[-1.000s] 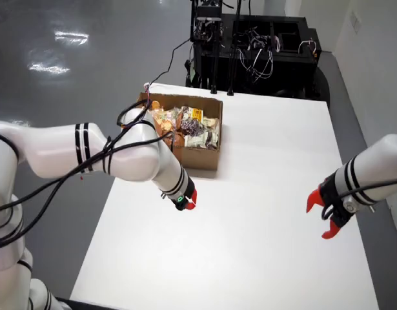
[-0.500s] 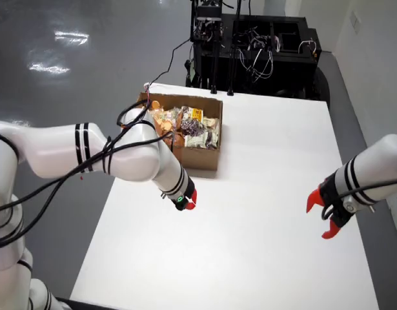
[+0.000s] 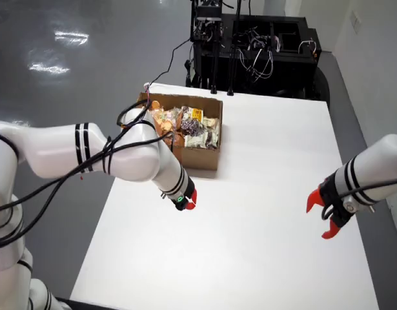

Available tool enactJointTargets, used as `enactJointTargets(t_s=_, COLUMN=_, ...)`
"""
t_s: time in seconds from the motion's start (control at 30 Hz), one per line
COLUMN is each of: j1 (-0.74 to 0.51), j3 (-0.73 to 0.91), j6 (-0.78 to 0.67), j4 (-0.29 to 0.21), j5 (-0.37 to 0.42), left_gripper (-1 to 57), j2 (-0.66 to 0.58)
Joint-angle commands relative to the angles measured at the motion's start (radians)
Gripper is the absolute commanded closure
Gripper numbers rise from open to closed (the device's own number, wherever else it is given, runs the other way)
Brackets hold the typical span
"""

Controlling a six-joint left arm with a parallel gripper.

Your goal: Grasp a snack and put it in the bin.

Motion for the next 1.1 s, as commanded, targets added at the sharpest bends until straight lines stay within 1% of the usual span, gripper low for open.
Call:
enactJointTargets(t_s=0.03, j1=0.0, j3=0.0, j6=0.0, j4=0.0, j5=0.0, left_gripper=56.2, j2=0.0)
enactJointTargets(t_s=1.1, j1=0.0, j3=0.0, j6=0.0, j4=0.0, j5=0.0, left_gripper=56.2, j2=0.0)
